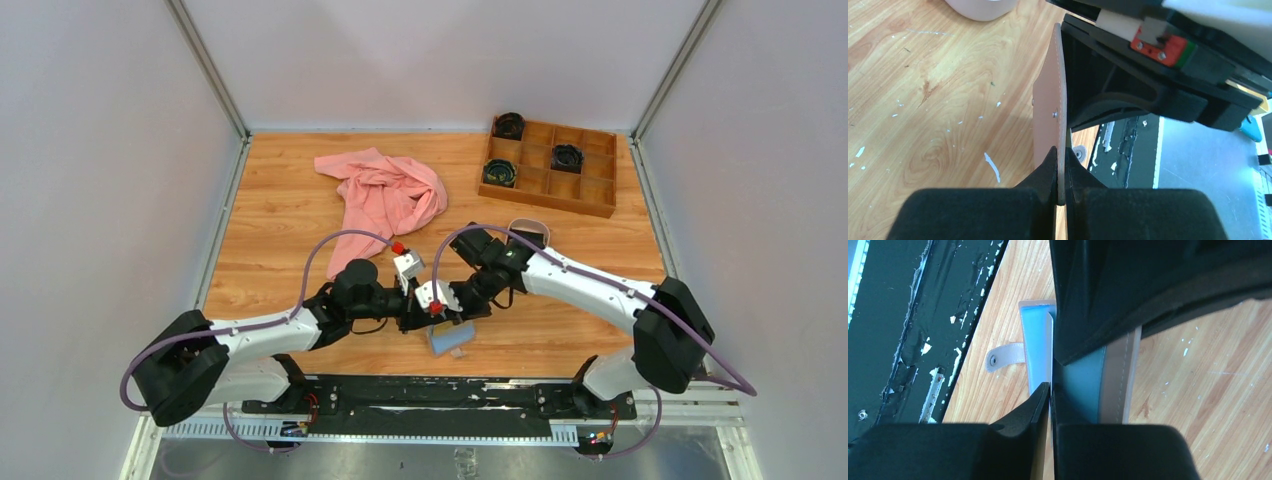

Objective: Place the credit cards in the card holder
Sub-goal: Insert the credit card into the card holder.

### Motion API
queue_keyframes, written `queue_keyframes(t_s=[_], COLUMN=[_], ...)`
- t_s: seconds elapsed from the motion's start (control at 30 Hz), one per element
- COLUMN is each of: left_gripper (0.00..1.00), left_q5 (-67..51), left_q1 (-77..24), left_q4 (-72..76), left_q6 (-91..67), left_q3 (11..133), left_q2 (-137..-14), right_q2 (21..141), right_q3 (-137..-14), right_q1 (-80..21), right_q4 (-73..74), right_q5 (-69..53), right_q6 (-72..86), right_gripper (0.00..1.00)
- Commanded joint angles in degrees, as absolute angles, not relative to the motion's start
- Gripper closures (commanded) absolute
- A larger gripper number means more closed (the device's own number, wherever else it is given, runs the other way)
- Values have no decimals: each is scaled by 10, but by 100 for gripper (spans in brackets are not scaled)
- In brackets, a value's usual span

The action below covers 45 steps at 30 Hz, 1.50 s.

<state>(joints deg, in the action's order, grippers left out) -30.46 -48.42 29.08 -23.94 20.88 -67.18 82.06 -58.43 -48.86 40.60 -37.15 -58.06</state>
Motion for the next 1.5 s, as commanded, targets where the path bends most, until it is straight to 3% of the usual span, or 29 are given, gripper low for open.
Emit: queue_keyframes(t_s=[0.0,0.4,1.13,1.47], left_gripper=[100,100,100,100], left_q5=[-310,-293,-302,-305], left_q1=[-481,-482,-482,-482], left_q4=[308,308,308,308], left_q6=[-230,-218,-218,-218], left_q3=[220,210,203,203], left_q2=[-680,-680,-695,-698], right_q2=[837,877,826,814], right_q3=[-583,-600,-606,-605], right_q1=[-517,-525,-515,-512], right_q4=[397,395,396,396], right_q5=[-354,-330,-332,-336], right_q6=[-574,-548,-541,-545], right_gripper=[92,91,77,75])
